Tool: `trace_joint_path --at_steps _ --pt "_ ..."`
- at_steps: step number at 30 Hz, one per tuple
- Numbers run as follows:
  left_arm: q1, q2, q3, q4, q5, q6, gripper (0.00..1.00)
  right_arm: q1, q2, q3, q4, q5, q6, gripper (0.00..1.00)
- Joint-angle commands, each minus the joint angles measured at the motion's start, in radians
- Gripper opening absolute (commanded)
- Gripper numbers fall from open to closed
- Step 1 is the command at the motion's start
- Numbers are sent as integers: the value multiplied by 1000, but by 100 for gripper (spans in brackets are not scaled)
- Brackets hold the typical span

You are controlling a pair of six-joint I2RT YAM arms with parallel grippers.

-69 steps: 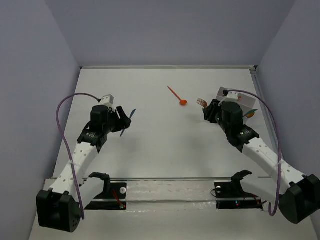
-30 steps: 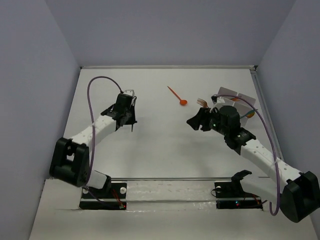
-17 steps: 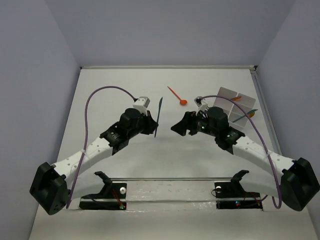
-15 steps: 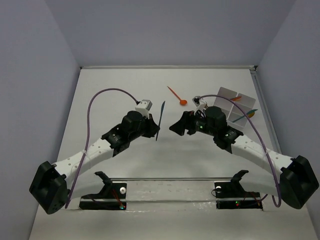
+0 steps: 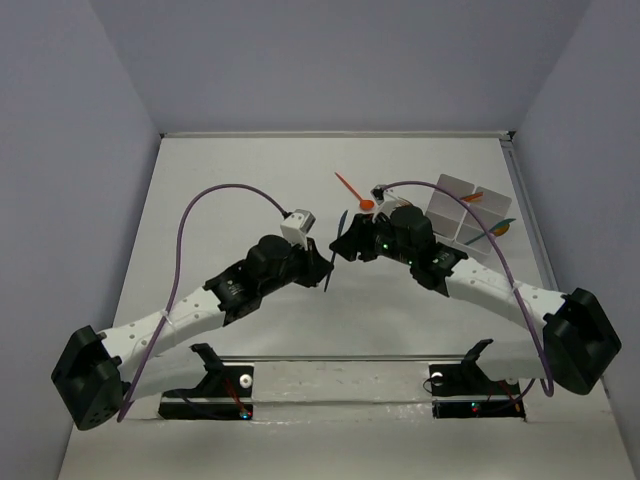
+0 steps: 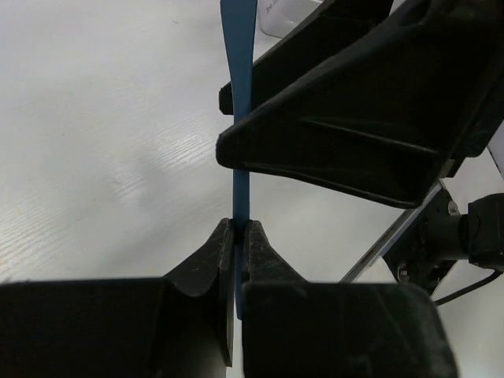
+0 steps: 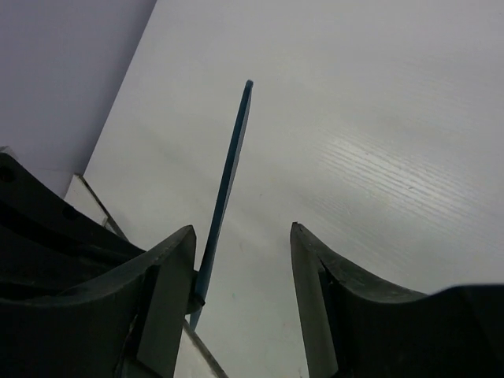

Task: Sort the eating utensils into containers

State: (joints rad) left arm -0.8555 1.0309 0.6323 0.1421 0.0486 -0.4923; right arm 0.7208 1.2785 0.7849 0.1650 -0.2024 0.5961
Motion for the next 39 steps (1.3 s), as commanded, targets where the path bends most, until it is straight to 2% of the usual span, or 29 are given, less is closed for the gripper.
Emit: trace_joint_path --at_steps 1,3,7,8,10,11,12,15,19,23,26,31,34,37,39 --pt "-30 -14 -14 60 -13 12 6 14 13 54 60 38 4 51" --pt "-30 -15 -16 57 -18 21 6 14 18 53 64 52 10 45" --pt "-39 -14 -19 51 -26 26 6 23 13 42 67 72 16 20" --pt "-39 -14 -19 56 -29 24 8 23 12 42 64 72 16 17" --pt "-39 -18 -23 63 -30 24 22 23 7 34 64 77 21 7" --pt "-39 -19 -23 66 -29 24 30 23 1 27 73 93 27 7" --pt "-39 -20 -22 73 -26 24 50 23 -8 19 76 107 27 7" --pt "-39 -49 -26 83 -30 32 77 23 -66 2 44 217 15 7" --pt "-39 -124 -49 102 -65 41 98 23 -177 4 -65 475 -44 7" --pt "-39 -210 -80 132 -101 47 99 -12 -303 -3 -163 783 -110 7" --pt "-39 -265 -100 171 -116 54 99 -84 -379 -15 -212 938 -165 7" --pt "-39 -316 -167 224 -164 69 99 -291 -421 -51 -225 1029 -203 7" --pt "-39 -327 -206 237 -208 96 99 -369 -449 -84 -177 1135 -228 7" --pt "-39 -338 -253 232 -271 124 99 -395 -456 -130 -3 1208 -281 7" --pt "-39 -347 -291 234 -308 130 99 -409 -414 -141 43 1242 -303 7"
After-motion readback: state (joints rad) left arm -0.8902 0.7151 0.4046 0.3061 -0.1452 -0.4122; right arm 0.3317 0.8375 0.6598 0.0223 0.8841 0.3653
